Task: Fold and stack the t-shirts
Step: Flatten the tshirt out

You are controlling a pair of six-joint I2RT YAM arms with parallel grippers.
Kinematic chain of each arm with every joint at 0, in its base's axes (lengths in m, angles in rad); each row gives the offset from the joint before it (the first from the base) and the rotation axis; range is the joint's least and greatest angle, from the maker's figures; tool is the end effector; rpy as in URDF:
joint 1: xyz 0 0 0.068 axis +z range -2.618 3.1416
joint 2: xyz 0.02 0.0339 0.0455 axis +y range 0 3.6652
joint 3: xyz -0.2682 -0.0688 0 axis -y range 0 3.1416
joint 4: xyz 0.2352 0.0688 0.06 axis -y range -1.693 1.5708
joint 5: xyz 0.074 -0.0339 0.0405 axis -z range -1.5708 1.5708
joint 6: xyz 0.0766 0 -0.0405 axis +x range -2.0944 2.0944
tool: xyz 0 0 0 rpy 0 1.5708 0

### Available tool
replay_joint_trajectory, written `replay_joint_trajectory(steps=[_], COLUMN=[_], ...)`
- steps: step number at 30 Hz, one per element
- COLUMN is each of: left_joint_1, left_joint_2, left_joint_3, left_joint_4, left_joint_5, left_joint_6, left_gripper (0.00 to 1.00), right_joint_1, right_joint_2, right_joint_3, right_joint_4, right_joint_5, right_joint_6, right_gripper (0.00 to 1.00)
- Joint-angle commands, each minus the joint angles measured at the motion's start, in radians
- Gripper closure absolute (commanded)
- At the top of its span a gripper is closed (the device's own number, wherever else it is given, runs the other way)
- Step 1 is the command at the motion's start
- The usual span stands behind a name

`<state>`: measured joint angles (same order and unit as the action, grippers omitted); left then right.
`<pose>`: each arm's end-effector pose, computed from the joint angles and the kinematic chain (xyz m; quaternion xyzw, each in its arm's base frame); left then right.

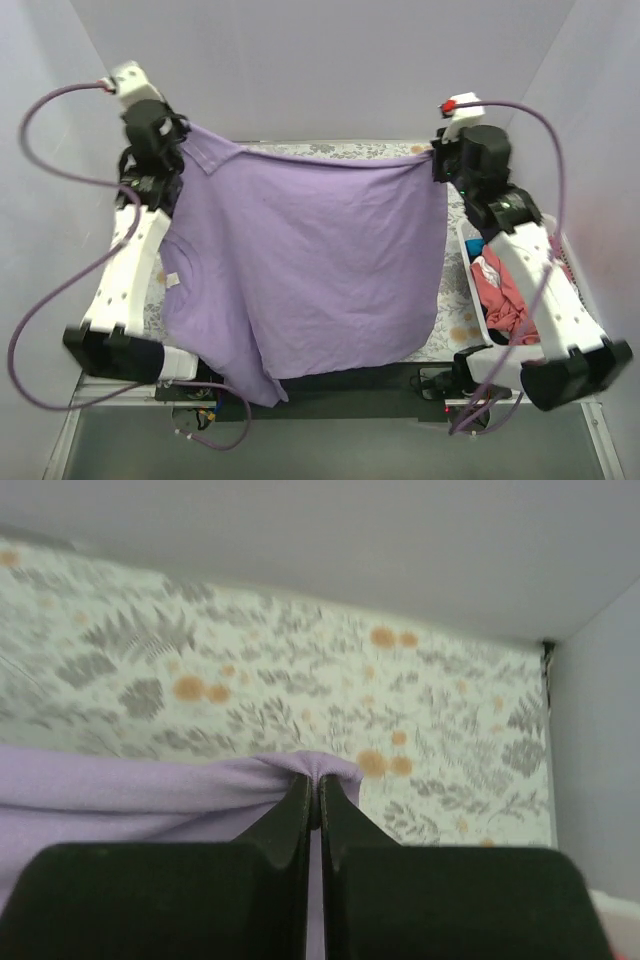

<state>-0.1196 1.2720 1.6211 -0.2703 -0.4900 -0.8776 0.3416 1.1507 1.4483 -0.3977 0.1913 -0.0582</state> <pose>0.2850 0.0021 0.5178 -0.4091 0.5458 -0.1961 0.7045 0.2558 0.0755 0.4698 -0.0838 0.7362 0.0242 0.6711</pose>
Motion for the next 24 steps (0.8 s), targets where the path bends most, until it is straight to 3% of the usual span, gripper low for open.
replay_joint_trajectory(steps=[1,4,10,17,24], left_joint_1=[0.009,0.014,0.038,0.069,0.083], left_joint_2=[0.156,0.334,0.671,0.884,1.01], left_joint_3=[-0.137,-0.17,-0.047,0.105,0.299], left_joint_4=[0.063,0.109,0.115,0.066,0.008], left_joint_5=[0.019,0.036,0.154,0.275,0.338], left_joint_6=[0.006,-0.027,-0.11,-0.168,-0.19], left_gripper=[1.0,1.0,1.0,1.0,1.0], right_joint_1=[-0.012,-0.044,-0.131,-0.182,-0.223], right_joint_2=[0.147,0.302,0.601,0.866,0.948], right_joint_3=[-0.12,-0.189,-0.128,0.036,0.165], right_joint_4=[0.126,0.252,0.388,0.425,0.424], right_joint_5=[0.117,0.131,0.059,-0.041,-0.073], right_joint_6=[-0.031,-0.032,-0.009,-0.028,-0.023], right_gripper=[0.99,0.99,0.99,0.99,0.99])
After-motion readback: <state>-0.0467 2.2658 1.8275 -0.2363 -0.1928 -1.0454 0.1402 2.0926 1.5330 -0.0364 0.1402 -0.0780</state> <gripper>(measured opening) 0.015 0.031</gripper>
